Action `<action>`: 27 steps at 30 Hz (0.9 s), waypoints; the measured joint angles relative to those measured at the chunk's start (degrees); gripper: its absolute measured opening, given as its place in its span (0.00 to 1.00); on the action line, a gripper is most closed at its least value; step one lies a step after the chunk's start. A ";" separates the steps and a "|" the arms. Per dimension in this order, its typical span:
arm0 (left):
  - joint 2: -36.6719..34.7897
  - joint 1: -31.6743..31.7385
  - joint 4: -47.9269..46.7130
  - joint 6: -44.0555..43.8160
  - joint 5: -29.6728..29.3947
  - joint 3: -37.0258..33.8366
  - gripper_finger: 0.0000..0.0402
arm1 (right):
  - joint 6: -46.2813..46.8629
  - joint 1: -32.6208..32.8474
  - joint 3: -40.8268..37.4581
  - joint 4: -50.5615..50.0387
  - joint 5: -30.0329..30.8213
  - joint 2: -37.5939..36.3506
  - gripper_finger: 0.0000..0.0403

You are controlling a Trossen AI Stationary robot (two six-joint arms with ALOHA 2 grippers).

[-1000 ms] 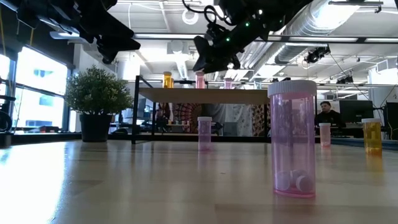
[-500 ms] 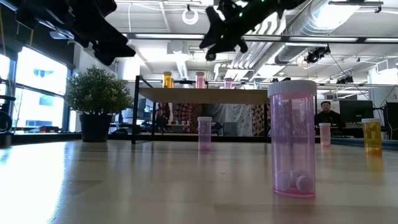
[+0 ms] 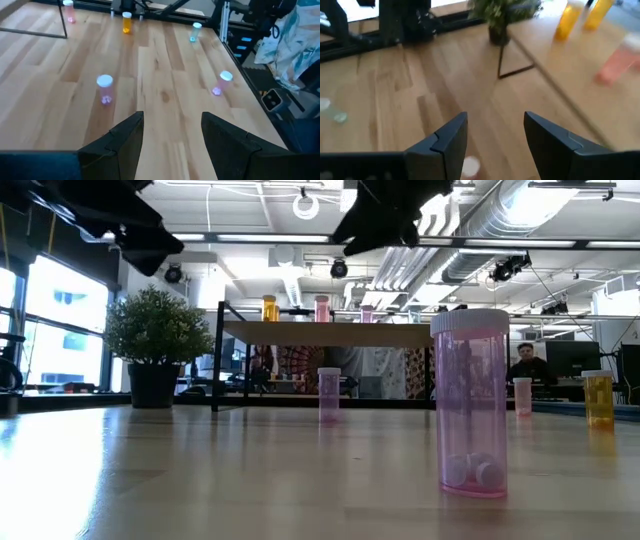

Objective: Pick and place medicine bottles onto shelf by color
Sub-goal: Put the left green pill bottle aligned with the other green pill bottle on the shelf

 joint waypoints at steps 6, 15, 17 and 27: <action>-0.65 -8.30 -2.81 -4.31 -3.16 0.00 0.47 | 7.34 6.61 -6.35 4.36 3.31 0.00 0.46; -0.63 -21.87 -8.43 -12.72 -10.62 -0.03 0.47 | 18.24 15.61 -12.50 10.41 10.76 0.00 0.46; -0.59 -25.17 -9.44 -15.04 -12.93 -0.05 0.47 | 20.64 17.37 -13.17 10.09 12.93 0.00 0.46; 3.05 -41.25 -11.47 -26.25 -23.51 -0.07 0.47 | 26.58 24.38 -13.62 10.36 22.60 0.00 0.46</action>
